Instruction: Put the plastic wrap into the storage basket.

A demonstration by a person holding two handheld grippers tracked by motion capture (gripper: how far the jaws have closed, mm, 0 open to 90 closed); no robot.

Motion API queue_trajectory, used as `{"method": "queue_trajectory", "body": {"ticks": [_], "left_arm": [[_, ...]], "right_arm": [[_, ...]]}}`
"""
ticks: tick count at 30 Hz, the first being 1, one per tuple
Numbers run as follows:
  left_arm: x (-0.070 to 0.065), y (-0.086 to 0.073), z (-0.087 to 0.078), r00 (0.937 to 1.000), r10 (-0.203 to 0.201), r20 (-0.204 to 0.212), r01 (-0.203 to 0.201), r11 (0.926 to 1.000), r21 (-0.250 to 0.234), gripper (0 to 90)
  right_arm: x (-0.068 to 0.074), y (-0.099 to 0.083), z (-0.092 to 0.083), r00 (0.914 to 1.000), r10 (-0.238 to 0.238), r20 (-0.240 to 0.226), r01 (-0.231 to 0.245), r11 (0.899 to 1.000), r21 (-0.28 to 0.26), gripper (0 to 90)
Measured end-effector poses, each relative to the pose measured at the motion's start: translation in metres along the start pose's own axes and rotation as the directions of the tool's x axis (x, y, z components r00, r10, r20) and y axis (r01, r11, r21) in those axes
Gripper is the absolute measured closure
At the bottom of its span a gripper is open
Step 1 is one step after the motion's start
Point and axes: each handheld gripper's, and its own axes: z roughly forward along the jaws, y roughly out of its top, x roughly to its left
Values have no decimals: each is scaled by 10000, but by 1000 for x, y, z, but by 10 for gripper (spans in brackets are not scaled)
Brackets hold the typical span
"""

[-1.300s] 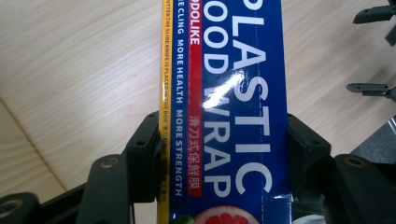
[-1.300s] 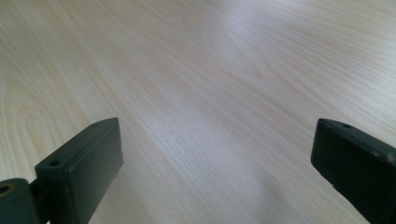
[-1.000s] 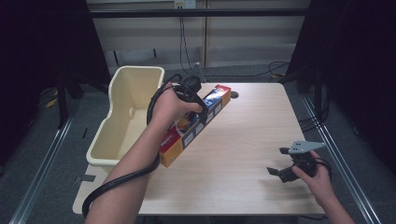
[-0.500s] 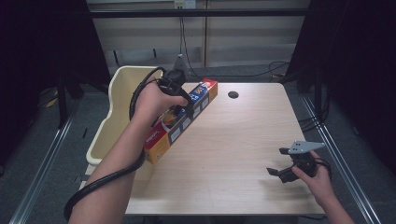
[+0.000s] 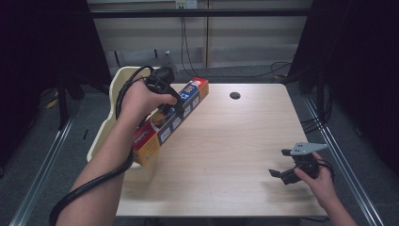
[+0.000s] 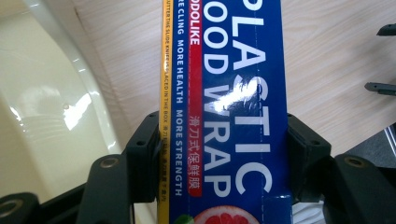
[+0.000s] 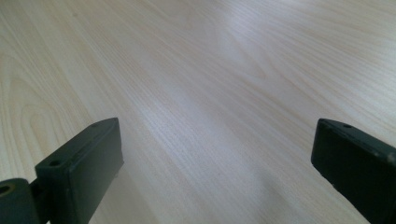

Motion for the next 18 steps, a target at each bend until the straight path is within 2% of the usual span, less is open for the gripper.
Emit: {"method": "queue_trajectory", "body": {"ticks": [18], "left_arm": [[19,-11,-26,9968,-766,-223,757,9964,-375,406]], "right_arm": [[0,0,-1,10000,-18,14,18,10000,9,19]]}}
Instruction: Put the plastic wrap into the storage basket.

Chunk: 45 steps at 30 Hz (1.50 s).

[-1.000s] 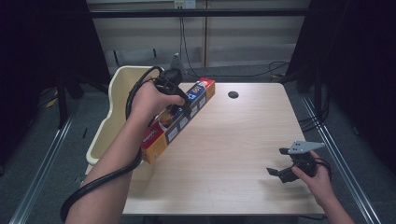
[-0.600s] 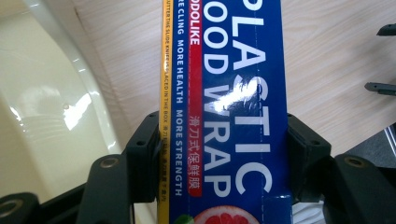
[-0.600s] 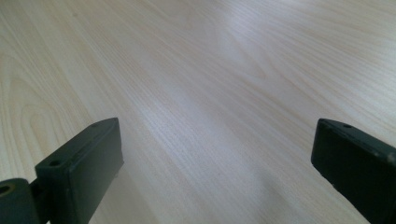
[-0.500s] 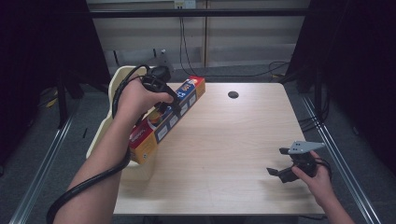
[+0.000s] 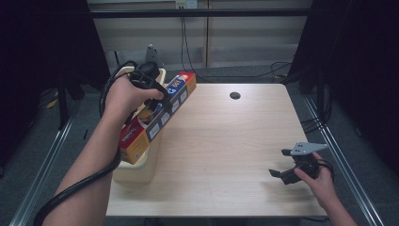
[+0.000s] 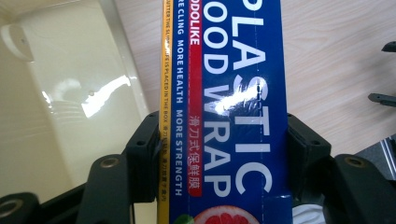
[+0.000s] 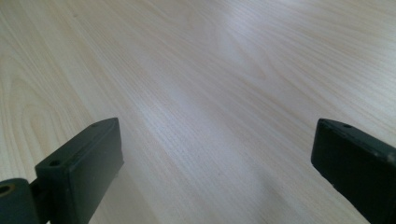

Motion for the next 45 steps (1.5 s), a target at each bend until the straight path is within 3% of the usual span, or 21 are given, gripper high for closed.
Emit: {"method": "queue_trajectory", "body": {"ticks": [12,23,24,35,41,45], "left_arm": [[17,-5,-12,9979,-604,-252,601,9981,-140,406],[33,-11,-21,9907,-1309,-377,1292,9907,-436,406],[34,-11,-22,9920,-1192,-416,1174,9922,-418,406],[35,-11,-40,9895,-1359,-495,1321,9885,-743,406],[38,-14,-44,9856,-1479,-816,1409,9863,-855,405],[41,-17,-45,9835,-1616,-814,1539,9837,-932,405]], "right_arm": [[0,0,0,10000,-12,-1,12,10000,5,19],[0,0,1,10000,2,-45,-1,10000,31,19],[0,0,1,10000,-12,-49,12,10000,10,19],[1,0,1,10000,-15,16,15,10000,35,20],[0,0,1,10000,-4,-8,4,10000,35,20],[0,0,1,10000,-21,17,21,10000,38,20]]}}
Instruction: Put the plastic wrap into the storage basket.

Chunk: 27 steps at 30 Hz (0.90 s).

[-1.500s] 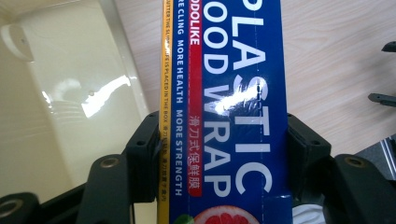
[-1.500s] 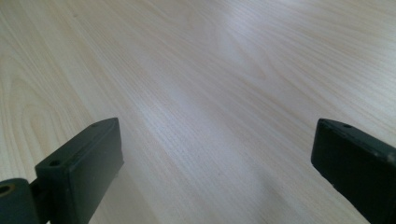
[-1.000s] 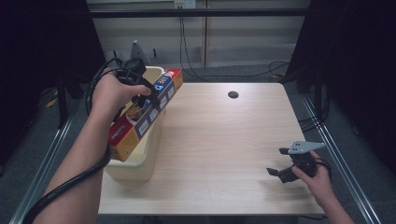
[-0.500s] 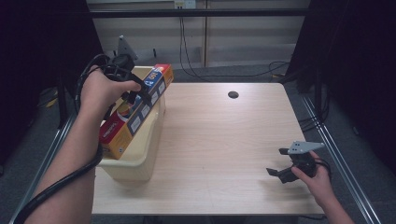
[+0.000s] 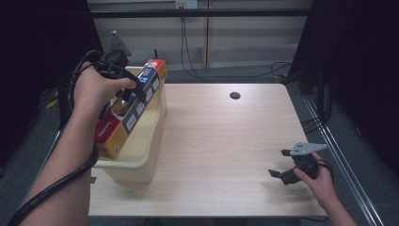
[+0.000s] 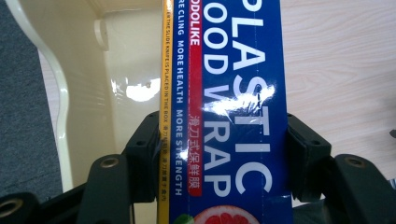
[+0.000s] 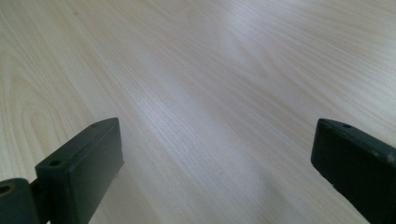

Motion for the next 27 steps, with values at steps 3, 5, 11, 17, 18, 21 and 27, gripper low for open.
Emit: {"method": "queue_trajectory", "body": {"ticks": [3,5,11,17,18,21,27], "left_arm": [[2,-2,0,9999,-172,-22,172,9998,-43,405],[4,-4,0,9997,-241,-75,241,9997,-26,405],[8,-7,6,9991,-400,-115,401,9992,10,404],[13,-10,12,9976,-606,-335,608,9981,48,404],[14,-10,13,9974,-641,-319,643,9979,69,404],[16,-12,17,9962,-798,-348,803,9967,108,403],[18,-16,28,9943,-1024,-314,1031,9944,240,403]], "right_arm": [[0,0,0,10000,-3,-16,3,10000,8,20],[0,0,0,10000,-3,7,3,10000,11,20],[1,0,0,10000,4,-1,-4,10000,43,20],[1,0,0,10000,2,-29,-2,10000,52,20],[1,0,1,10000,-37,-17,37,10000,44,20],[1,1,1,10000,-22,-36,23,10000,51,20],[2,1,1,10000,-38,-34,38,10000,58,20]]}}
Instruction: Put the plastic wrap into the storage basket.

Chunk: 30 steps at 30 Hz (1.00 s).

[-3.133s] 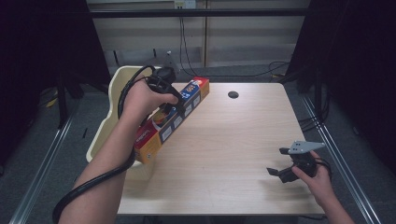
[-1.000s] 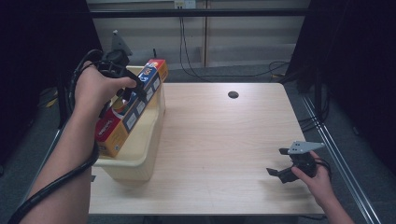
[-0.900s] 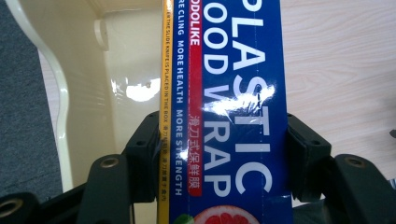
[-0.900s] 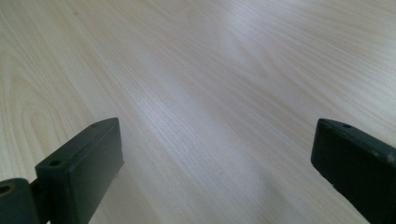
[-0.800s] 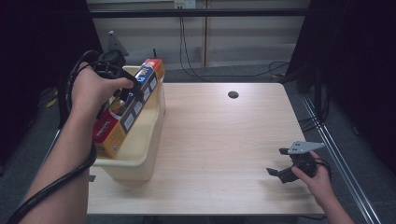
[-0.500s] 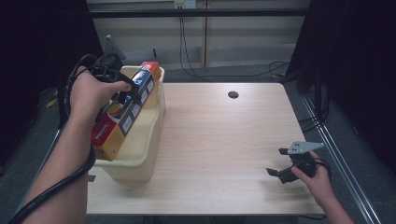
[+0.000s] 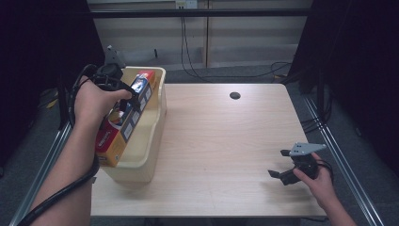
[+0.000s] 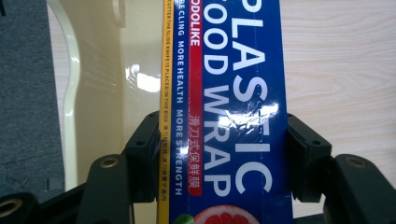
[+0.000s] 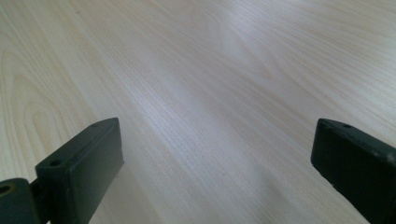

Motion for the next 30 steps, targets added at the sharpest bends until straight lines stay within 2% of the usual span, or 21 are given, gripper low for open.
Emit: {"method": "queue_trajectory", "body": {"ticks": [3,17,28,30], "left_arm": [[1,-1,4,10000,17,30,-17,10000,45,403],[8,-6,29,9982,-596,86,593,9976,350,403],[11,-9,41,9972,-740,95,734,9957,563,403],[12,-10,43,9955,-938,138,929,9939,592,402]], "right_arm": [[0,0,0,10000,-19,-24,19,10000,-35,20],[1,0,1,9999,-60,-146,61,10000,21,21],[1,0,1,9999,-99,-68,99,10000,12,21],[1,1,1,9999,-103,-71,103,9999,6,21]]}}
